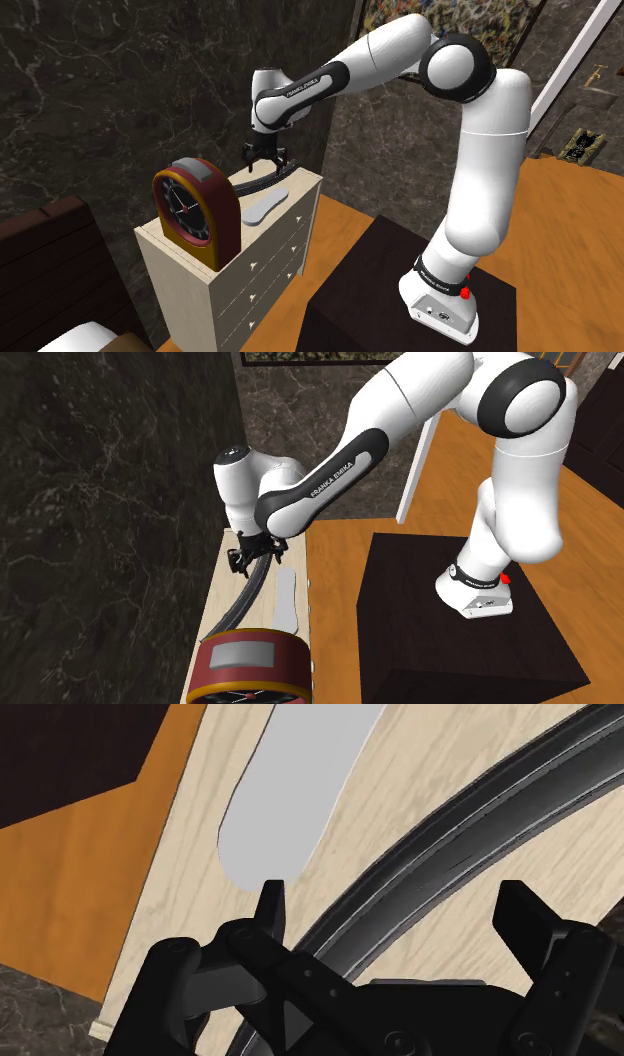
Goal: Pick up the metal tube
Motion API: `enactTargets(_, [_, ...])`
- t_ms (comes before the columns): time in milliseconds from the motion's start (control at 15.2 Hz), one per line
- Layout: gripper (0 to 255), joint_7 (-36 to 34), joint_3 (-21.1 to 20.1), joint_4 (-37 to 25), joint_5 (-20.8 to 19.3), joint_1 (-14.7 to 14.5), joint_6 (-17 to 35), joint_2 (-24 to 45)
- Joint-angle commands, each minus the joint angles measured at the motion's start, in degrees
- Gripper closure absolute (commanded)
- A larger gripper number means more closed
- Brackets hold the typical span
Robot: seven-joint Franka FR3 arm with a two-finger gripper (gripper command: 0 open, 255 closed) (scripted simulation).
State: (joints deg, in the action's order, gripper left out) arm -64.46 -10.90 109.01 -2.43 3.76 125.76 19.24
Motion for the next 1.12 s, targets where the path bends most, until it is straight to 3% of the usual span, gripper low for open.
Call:
enactTargets(0, [0, -3.46, 0.86, -5.14, -0.65, -0.70, -0.34, 5.09])
enactTargets(660, [0, -4.93, 1.71, -5.98, -1.37, -1.25, 4.02, 10.44])
enactTargets(726, [255, -4.93, 1.71, -5.96, -1.38, -1.25, 4.05, 10.45])
enactTargets(1056, [255, -5.00, 1.69, -6.02, -1.38, -1.31, 4.01, 10.46])
